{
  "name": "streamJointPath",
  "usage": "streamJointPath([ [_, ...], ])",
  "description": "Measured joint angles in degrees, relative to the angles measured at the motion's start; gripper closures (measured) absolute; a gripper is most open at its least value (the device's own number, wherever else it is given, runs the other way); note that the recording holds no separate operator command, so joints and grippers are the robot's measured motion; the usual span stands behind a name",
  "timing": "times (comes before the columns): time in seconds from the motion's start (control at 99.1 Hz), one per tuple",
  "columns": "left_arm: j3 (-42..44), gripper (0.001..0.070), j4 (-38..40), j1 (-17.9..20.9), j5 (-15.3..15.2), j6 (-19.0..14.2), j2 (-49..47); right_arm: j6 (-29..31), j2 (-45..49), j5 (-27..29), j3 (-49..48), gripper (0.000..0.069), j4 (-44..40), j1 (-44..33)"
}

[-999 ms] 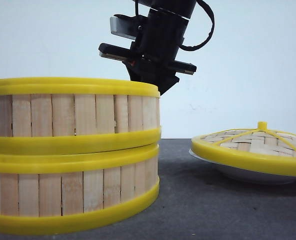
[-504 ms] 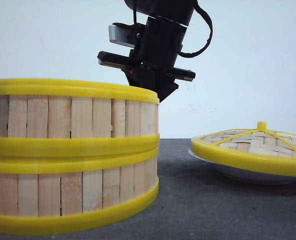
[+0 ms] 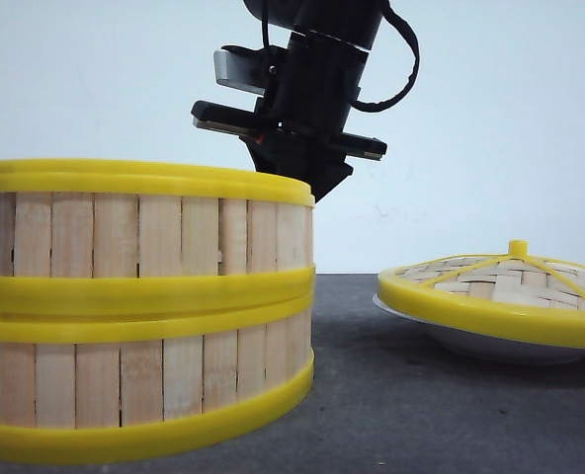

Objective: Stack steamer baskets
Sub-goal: 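Carry the basket over the nearest basket and lower it on top, then open the right gripper and raise it away from the stack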

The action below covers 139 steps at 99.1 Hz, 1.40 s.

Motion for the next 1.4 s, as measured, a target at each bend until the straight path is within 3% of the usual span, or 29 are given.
streamJointPath([
  [0.363, 0.0, 0.0281, 0.0, 0.0, 0.0, 0.0, 0.0, 0.0, 0.1, 0.2, 0.1, 0.0662, -0.1, 0.2],
  [0.424, 0.0, 0.0281, 0.0, 0.0, 0.0, 0.0, 0.0, 0.4, 0.2, 0.0, 0.1, 0.061, -0.6, 0.3],
  [0.555, 0.0, 0.0281, 0.0, 0.0, 0.0, 0.0, 0.0, 1.0, 0.2, 0.9, 0.1, 0.0422, -0.9, 0.4],
  [0.656, 0.0, 0.0281, 0.9, 0.4, 0.0, 0.0, 0.3, 1.1, 0.2, 1.3, 0.1, 0.0372, -0.9, 0.4],
  [0.857, 1.2, 0.0281, 4.6, 4.0, 0.0, 0.0, 6.4, 1.0, -2.8, -0.1, -0.3, 0.0356, -2.2, 1.2],
  [1.059, 4.7, 0.0281, 8.3, 8.7, 0.0, 0.0, 17.1, -0.2, -16.1, 0.2, -0.3, 0.0355, -3.2, 1.2],
  [1.402, 10.3, 0.0281, 12.5, 15.1, 0.0, 0.7, 35.5, -2.6, -34.1, 9.6, -0.3, 0.0355, -18.0, -7.5],
])
